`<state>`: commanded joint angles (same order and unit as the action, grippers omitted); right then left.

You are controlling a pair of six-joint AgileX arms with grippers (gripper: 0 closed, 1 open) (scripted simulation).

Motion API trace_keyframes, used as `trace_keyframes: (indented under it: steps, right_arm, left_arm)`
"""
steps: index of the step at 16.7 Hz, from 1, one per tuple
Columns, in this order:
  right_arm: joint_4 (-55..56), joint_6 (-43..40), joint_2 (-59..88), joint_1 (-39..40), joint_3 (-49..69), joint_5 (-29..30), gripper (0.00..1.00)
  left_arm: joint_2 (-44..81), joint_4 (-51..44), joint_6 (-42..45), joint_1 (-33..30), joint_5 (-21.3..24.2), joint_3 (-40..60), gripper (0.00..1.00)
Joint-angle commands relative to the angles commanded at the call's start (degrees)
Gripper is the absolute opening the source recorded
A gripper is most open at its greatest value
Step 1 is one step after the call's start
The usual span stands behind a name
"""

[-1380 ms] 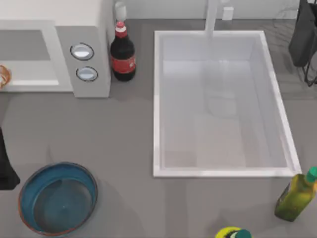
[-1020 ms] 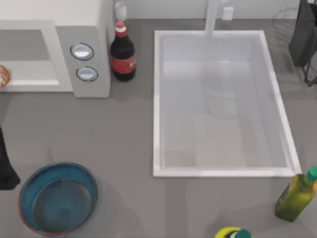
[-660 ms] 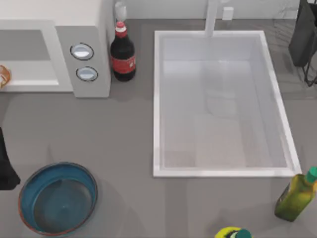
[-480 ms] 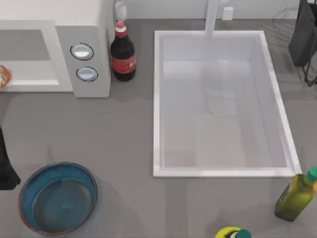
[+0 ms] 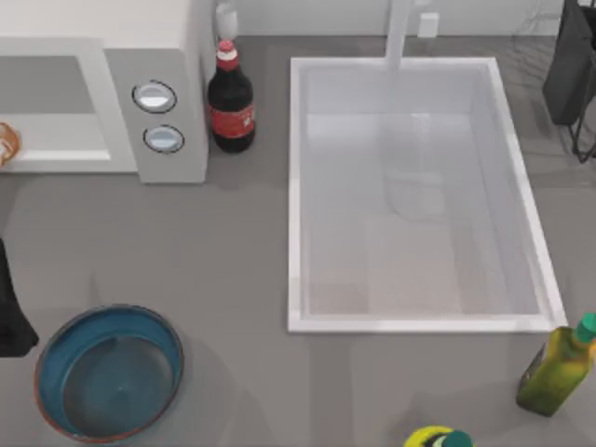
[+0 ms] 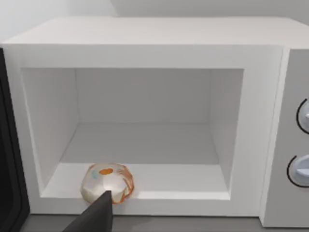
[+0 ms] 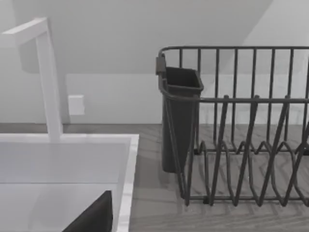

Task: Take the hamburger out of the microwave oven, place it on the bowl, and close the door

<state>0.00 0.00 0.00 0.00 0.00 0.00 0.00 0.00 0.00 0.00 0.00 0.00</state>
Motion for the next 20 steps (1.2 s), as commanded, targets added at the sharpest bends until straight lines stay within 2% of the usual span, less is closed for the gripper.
trace_keyframes:
  steps: [4, 8, 13, 20]
  right_arm:
    - [0.0, 0.0, 0.0, 0.0, 0.0, 0.0, 1.0]
    - [0.0, 0.0, 0.0, 0.0, 0.0, 0.0, 1.0]
    - [0.0, 0.0, 0.0, 0.0, 0.0, 0.0, 1.0]
    - [0.0, 0.0, 0.0, 0.0, 0.0, 0.0, 1.0]
  left_arm:
    - [3.3, 1.6, 0.1, 0.3, 0.4, 1.2, 1.0]
    - [15.4, 7.6, 0.7, 1.6, 1.7, 5.5, 1.0]
    - [39.1, 19.4, 1.7, 4.0, 4.4, 14.0, 1.0]
    - [80.1, 39.6, 3.5, 8.1, 9.0, 28.6, 1.0]
